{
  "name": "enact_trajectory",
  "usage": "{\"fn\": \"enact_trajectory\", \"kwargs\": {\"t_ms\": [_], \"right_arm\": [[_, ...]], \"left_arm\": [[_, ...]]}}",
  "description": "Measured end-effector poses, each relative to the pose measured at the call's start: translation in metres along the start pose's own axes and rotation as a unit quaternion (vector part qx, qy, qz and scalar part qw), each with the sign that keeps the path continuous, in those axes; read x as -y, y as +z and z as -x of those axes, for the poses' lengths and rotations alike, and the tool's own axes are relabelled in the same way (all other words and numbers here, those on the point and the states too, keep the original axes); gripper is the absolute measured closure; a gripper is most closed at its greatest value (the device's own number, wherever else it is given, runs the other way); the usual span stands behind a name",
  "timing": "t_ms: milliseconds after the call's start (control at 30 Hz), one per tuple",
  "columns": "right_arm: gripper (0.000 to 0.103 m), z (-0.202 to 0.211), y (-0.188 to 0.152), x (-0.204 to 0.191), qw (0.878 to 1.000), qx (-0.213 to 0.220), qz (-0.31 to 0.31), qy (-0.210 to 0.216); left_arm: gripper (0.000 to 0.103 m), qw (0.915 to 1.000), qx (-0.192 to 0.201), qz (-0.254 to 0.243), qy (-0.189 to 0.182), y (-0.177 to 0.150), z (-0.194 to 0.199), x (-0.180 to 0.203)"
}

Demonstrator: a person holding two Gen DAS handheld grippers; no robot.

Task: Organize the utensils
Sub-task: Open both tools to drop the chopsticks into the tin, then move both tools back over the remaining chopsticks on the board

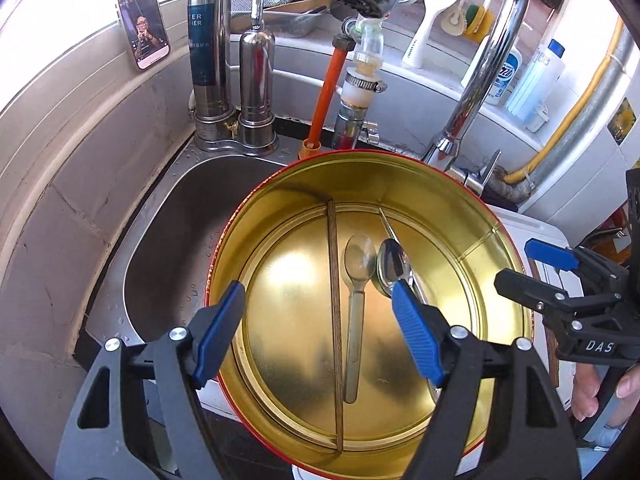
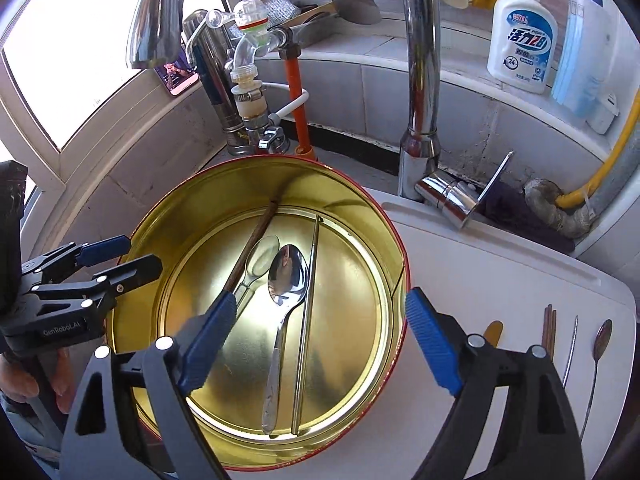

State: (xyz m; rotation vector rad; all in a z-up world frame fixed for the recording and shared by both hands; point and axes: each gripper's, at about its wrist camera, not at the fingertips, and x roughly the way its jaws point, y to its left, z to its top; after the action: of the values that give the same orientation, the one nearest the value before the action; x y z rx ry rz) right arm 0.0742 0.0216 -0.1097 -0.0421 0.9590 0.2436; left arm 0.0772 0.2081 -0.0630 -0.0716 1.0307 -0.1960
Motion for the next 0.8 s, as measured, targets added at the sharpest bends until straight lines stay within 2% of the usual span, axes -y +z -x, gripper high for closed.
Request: {"fn": "enact_trajectory", "kwargs": {"t_ms": [233, 333, 567, 800], "right_arm": [[0.016, 0.010, -0.018, 0.017, 1.000, -0.001, -0.015, 0.006], [0.016, 0.019, -0.025, 0.028, 1.000, 0.006, -0.026, 0.007], [0.014, 0.045, -0.041, 0.071, 0.997, 0.028, -0.068, 0.000], [0.014, 0.068, -0.066, 0.127, 0.992, 0.037, -0.118, -0.030]], "left_arm": [[0.029, 0.9999, -0.006, -0.010, 0.002, -0.006, -0.002, 0.018], [0.029, 0.9996, 0.002, -0.026, -0.010, -0.007, 0.001, 0.033], [0.029, 0.9965, 0.011, -0.077, -0.031, -0.009, 0.001, 0.085], [0.029, 0.9912, 0.006, -0.115, -0.067, -0.009, -0.004, 0.144]]}}
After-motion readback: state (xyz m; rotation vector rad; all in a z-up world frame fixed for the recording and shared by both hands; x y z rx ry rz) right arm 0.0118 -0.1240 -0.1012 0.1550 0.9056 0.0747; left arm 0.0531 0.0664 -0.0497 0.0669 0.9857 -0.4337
